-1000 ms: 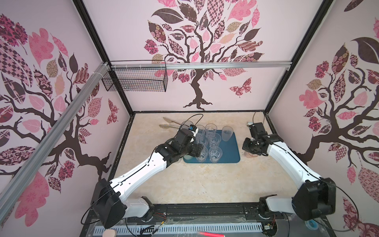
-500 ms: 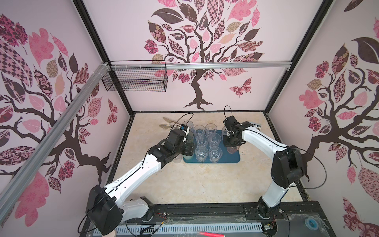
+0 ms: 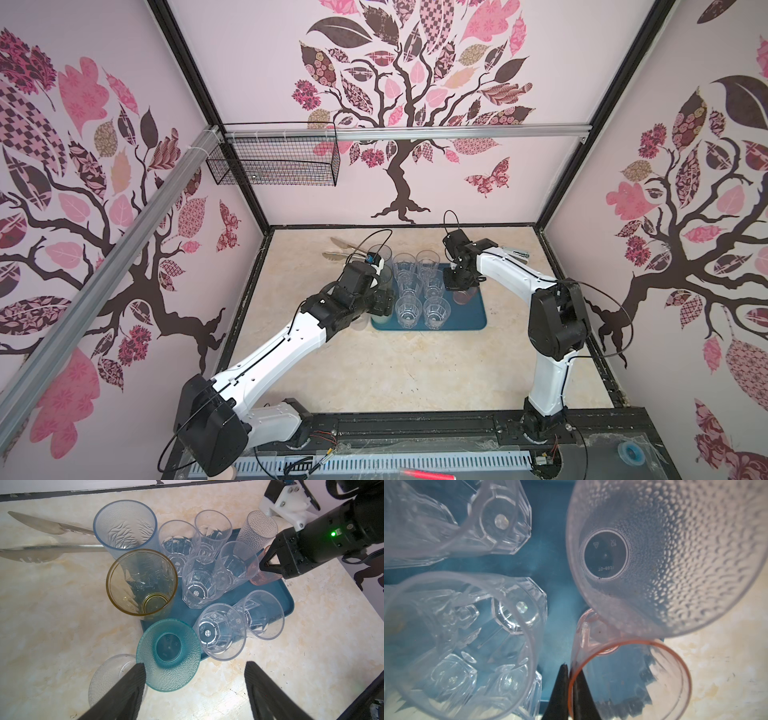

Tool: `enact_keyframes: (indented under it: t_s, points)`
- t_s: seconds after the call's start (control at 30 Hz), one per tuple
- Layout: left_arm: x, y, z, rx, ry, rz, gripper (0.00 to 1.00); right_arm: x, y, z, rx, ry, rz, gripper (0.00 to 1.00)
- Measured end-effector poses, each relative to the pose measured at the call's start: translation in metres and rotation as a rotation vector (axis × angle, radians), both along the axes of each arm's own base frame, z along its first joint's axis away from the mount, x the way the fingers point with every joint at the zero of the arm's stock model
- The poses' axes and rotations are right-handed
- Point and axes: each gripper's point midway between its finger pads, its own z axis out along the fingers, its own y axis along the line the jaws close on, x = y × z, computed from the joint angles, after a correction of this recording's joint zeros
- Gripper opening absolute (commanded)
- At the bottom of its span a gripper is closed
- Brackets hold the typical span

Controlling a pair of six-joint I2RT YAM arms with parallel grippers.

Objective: Place the glasses into the tray
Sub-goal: Place the glass on the tray.

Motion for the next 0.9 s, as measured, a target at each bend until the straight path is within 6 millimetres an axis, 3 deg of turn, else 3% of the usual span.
enact_keyframes:
  t_s: [0.37,0.6,0.77,0.9]
  points:
    - [0.001,0.002,0.0,0.005,-0.005,0.007,0.79,0.0,0.001,-0.002,-0.005,0.02,0.009,0.29]
    - [0.0,0.012,0.002,0.033,-0.013,0.034,0.79,-0.004,0.001,0.015,0.004,0.011,0.001,0.35]
    - [-0.001,0.049,0.002,0.079,0.01,0.113,0.78,-0.019,-0.001,0.059,0.074,-0.064,-0.038,0.36]
    - [0.0,0.102,0.011,0.072,0.03,0.254,0.74,-0.046,0.006,0.096,0.164,-0.144,-0.066,0.37]
